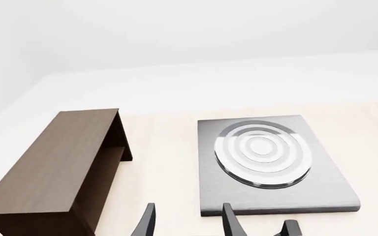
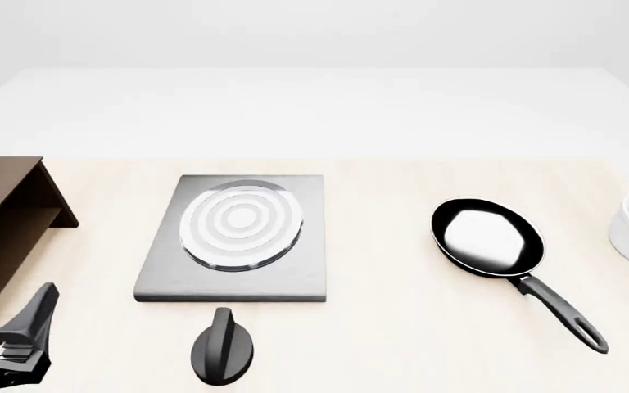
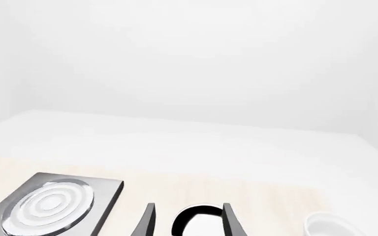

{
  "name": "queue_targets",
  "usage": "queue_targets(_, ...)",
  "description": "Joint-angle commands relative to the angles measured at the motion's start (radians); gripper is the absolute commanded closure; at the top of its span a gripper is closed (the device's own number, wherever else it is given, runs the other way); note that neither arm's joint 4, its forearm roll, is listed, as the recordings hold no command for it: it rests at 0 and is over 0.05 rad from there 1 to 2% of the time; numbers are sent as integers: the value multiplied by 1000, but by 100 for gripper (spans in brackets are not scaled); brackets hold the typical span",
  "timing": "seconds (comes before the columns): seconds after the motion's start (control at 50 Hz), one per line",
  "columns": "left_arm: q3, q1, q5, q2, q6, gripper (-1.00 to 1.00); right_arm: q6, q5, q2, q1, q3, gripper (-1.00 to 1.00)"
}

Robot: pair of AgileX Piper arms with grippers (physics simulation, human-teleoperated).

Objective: Turn on the stove and put the frying pan on it.

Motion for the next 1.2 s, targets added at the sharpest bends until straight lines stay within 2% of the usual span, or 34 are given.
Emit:
queue_targets(0.02,208,46,-252,49,3,-100,-68,144,292,-43,-295,-100)
queue_targets(0.08,208,49,-254,55,-2,-100,-111,79,421,-77,-250,-100)
queue_targets(0.18,208,62,-287,99,-7,-100,-192,-36,529,-133,-137,-100)
queue_targets(0.24,208,60,-282,95,-2,-100,-196,-72,565,-138,-101,-100)
queue_targets(0.28,208,57,-289,102,0,-100,-219,-94,562,-156,-67,-100)
queue_targets(0.3,208,54,-283,93,7,-100,-212,-112,578,-178,-35,-100)
queue_targets(0.36,208,53,-273,77,11,-100,-263,-168,585,-215,51,-100)
queue_targets(0.42,208,53,-263,67,14,-100,-285,-205,587,-242,108,-100)
queue_targets(0.56,208,58,-272,80,17,-100,-302,-246,597,-275,176,-100)
queue_targets(0.64,208,60,-280,93,24,-100,-337,-331,654,-281,233,-100)
queue_targets(0.68,208,63,-270,84,22,-100,-332,-375,697,-286,250,-100)
queue_targets(0.78,208,67,-286,106,13,-100,-360,-531,813,-297,320,-100)
queue_targets(0.84,208,67,-286,106,13,-100,-345,-565,853,-299,326,-100)
queue_targets(0.98,208,65,-271,91,8,-100,-347,-718,1017,-320,340,-100)
queue_targets(1.2,208,67,-254,75,1,-100,-354,-817,1146,-346,328,-100)
